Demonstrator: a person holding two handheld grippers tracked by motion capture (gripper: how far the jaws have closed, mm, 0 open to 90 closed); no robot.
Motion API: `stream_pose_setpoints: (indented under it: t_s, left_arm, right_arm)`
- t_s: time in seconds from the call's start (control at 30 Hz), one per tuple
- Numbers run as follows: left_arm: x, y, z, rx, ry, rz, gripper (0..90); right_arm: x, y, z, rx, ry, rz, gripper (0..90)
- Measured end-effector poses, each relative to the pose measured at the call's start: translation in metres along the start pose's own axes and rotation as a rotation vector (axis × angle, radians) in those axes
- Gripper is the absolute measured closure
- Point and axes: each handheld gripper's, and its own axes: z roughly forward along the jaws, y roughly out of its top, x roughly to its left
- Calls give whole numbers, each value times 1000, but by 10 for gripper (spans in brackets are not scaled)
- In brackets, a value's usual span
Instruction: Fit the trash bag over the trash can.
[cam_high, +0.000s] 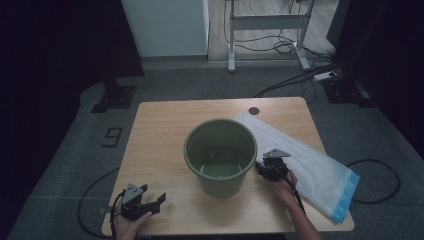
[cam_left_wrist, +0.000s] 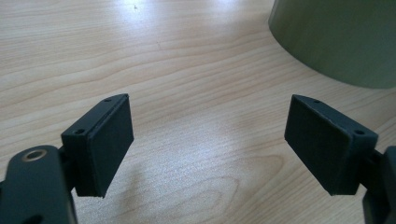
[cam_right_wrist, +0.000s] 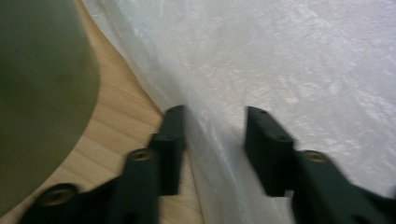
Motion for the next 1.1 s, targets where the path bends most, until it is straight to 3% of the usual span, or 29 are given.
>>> stream_pose_setpoints:
  t_s: [0.13, 0.2, 0.4, 0.6, 0.77, 1.1]
  left_arm:
    - [-2, -1, 0, 5, 3, 8, 154]
    - [-2, -2, 1, 11, 5, 12, 154]
    - [-4, -3, 2, 19, 16, 14, 154]
    - [-11, -3, 5, 32, 21, 31, 154]
    - [-17, -2, 8, 50, 24, 62, 153]
    - [-17, 0, 10, 40, 0, 37, 161]
  right_arm:
    - [0, 0, -1, 9, -28, -21, 842]
    - [-3, 0, -3, 15, -35, 2, 884]
    - [-21, -4, -19, -123, 30, 161, 891]
    - [-29, 7, -44, -219, 48, 170, 891]
    - [-38, 12, -60, -301, 65, 233, 891]
    - [-42, 28, -97, -449, 78, 268, 892]
